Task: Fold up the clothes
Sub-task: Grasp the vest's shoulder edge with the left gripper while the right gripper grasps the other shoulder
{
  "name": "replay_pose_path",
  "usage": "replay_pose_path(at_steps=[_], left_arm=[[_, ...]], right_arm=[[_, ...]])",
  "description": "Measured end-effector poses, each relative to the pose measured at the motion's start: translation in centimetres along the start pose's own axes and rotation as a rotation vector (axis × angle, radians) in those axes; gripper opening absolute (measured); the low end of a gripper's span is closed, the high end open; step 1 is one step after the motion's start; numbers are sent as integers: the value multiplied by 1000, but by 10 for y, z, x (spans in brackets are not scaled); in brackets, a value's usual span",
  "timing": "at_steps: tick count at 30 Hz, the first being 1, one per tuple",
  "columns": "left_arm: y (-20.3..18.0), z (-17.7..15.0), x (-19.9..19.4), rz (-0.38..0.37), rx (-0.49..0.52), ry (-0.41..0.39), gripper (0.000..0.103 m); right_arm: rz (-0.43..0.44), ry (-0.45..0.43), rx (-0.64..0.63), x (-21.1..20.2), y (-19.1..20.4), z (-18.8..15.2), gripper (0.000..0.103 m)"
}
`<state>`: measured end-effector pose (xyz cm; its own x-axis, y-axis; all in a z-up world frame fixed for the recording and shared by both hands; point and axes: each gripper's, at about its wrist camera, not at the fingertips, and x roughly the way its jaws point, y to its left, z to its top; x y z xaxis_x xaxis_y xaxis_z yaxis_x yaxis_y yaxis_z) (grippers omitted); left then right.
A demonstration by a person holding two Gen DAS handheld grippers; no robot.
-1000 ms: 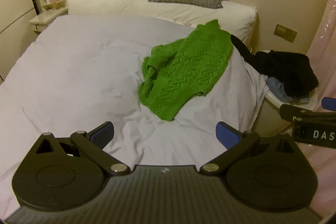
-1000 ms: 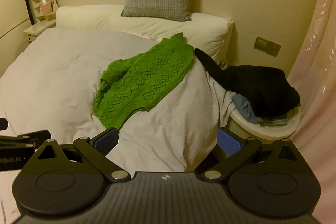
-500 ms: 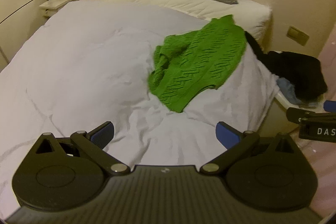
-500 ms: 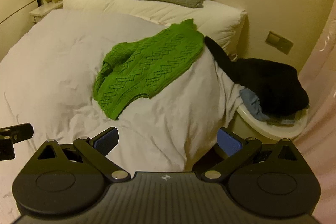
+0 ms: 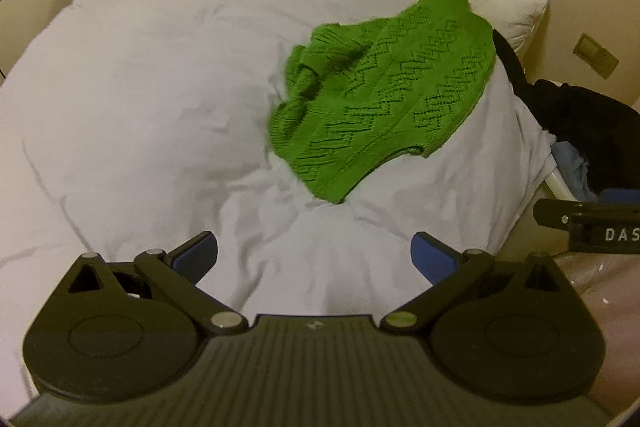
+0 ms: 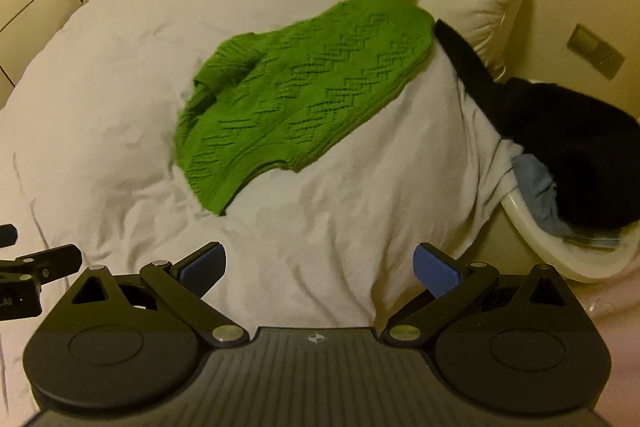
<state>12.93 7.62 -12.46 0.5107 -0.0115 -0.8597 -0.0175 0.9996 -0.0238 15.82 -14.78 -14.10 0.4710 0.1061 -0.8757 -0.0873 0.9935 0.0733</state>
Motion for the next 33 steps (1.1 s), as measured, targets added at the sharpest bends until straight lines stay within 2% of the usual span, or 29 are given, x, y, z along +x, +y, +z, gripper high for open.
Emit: replay_pose_path(at_steps=[7,15,21,27,30,31,33], left_arm=[[-18,51,85,-22,-20,74,100],[-27,100,177,-31,-18,106,101],[-20,126,234,-31,-38,112,102],[-10,135,282,-105,-33,105,101],[-3,138,289,-152,-56,86,70],[0,139,287,-174,-66,77,64],[4,138,287,-194,-62,73,60]], right_arm=[[46,72,86,74,-52,55,102],[107,105,177,166,-87,127,92],[159,97,284,224,-111,170,91],[217,129,369,267,-124,190,88],[205,110,334,267,-121,196,76],[211,95,321,264,-122,198,75],[223,78,305,261,-124,201,62]])
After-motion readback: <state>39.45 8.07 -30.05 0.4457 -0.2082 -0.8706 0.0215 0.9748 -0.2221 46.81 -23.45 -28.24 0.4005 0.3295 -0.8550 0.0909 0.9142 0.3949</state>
